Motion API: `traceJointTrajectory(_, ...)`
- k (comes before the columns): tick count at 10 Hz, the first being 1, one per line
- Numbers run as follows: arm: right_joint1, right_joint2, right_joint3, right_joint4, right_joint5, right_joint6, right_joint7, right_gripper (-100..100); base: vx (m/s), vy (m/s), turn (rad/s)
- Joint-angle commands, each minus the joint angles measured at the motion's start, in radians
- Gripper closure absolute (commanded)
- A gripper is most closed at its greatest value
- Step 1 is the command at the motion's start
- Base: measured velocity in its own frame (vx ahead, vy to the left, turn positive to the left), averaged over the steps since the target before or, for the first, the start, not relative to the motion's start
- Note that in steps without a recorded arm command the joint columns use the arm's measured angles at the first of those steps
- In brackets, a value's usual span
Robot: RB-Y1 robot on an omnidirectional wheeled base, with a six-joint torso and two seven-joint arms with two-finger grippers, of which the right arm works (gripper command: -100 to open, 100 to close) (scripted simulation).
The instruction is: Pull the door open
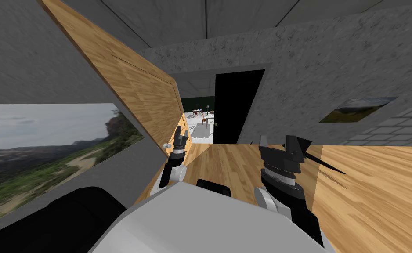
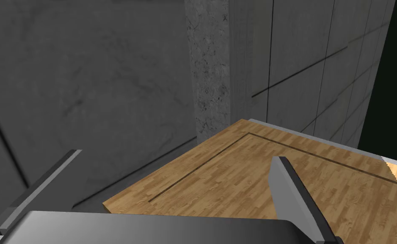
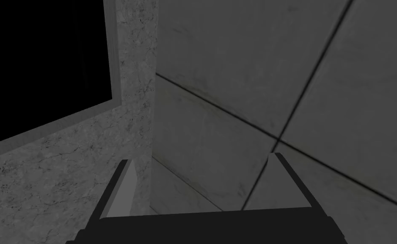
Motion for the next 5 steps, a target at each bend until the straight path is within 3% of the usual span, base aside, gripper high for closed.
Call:
traceJointTrajectory(1,0.004,-0.013,0.017,0.030,-0.032,-0.025,-0.026,-100,0.209,0.085,0.167)
traceJointTrajectory(5,0.010,-0.033,0.049,0.088,-0.094,-0.073,-0.077,-100,0.155,0.029,0.158)
